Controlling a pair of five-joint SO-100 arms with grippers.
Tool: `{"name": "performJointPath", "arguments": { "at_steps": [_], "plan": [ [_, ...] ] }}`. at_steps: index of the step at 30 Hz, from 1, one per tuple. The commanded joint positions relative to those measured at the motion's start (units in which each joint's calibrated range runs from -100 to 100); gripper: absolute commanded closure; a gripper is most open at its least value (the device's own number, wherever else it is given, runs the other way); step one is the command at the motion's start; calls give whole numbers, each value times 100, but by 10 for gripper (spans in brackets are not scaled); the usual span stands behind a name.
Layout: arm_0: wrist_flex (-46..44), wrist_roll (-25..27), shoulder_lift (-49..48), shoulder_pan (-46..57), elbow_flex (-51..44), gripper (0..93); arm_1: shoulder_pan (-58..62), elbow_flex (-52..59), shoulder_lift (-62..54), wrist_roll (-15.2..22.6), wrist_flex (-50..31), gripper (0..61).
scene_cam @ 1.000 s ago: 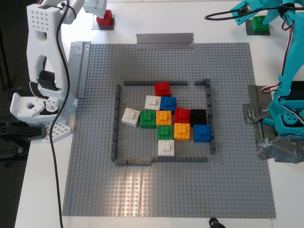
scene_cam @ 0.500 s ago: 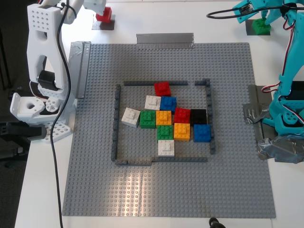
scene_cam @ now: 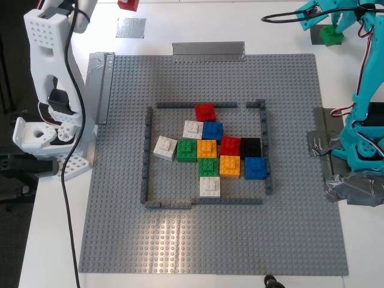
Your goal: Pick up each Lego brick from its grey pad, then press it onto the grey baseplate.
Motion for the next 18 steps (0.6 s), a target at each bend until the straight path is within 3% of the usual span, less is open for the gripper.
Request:
{"name": "performJointPath", "arguments": {
  "at_steps": [1, 8, 18],
  "plan": [
    [941, 137, -533, -11, -633, 927, 391, 766, -1658, -171, 161, 612],
    [1226, 244, -1357, -229, -832, 927, 1211, 3367, -3581, -527, -433, 612],
    [1226, 406, -2456, -664, -597, 927, 3061, 5136, -4929, -1304, 462, 612]
  ]
}}
